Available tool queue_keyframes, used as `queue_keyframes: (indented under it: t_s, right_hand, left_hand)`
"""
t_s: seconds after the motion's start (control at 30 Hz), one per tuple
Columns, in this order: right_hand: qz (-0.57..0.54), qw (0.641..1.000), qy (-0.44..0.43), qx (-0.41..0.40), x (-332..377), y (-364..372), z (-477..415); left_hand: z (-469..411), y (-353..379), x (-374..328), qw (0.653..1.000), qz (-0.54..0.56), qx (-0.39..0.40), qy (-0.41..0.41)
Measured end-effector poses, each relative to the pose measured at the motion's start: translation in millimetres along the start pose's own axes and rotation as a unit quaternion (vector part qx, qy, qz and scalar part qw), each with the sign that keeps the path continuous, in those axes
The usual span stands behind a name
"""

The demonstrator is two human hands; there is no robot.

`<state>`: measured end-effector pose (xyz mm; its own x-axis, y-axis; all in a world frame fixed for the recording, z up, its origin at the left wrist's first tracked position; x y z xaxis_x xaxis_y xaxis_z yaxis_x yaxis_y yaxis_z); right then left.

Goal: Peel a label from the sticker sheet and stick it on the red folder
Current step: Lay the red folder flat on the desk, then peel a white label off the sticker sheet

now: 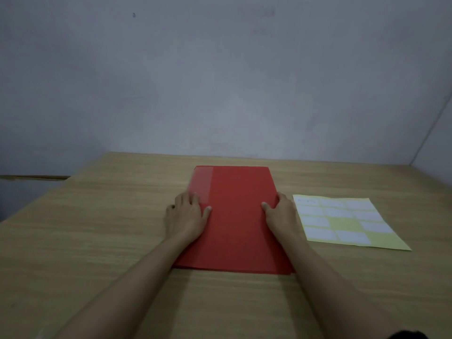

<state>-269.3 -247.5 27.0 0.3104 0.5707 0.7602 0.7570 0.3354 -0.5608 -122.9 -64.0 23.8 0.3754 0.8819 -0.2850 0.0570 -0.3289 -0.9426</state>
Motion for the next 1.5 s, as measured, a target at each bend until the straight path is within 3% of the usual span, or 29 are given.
queue_keyframes:
  t_s: [0.33, 0.73, 0.9, 1.07, 1.3, 1.5]
  right_hand:
    - [0.204, 0.976, -0.013, 0.074, -5.7, 10.3, -0.4]
    - [0.203, 0.947, -0.161, 0.19, 8.2, 49.7, -11.6]
    - [0.193, 0.947, -0.183, 0.18, 8.3, 51.2, -14.9]
    - [0.141, 0.96, -0.217, 0.105, 9.9, 23.2, -31.9]
    - [0.152, 0.975, -0.155, 0.05, -56.2, -64.0, -60.0]
    - [0.171, 0.975, -0.123, 0.068, -103.0, -101.6, -57.2]
  left_hand:
    - [4.2, 31.2, -29.3, 0.987, -0.076, 0.115, 0.084]
    - [24.5, 19.8, 0.5, 0.984, -0.098, 0.134, 0.056]
    - [15.1, 17.2, -19.8, 0.989, -0.05, 0.129, 0.052]
    - [1.1, 21.4, -68.0, 0.989, 0.04, 0.114, 0.084]
    - [13.4, 43.8, -167.9, 0.962, 0.168, 0.126, 0.178]
    - [24.1, 72.4, -218.7, 0.951, 0.176, 0.144, 0.21]
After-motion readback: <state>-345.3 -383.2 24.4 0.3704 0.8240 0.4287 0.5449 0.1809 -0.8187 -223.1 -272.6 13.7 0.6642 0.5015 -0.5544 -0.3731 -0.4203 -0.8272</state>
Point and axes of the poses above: each hand's wrist, its own z-axis away from the middle knuckle, its own y-axis out of the palm, x = y × z, the point moved 7 cm from there along -z, towards the middle knuckle, and after that the axes turned 13 degrees about -y, right-handed, at the moved point
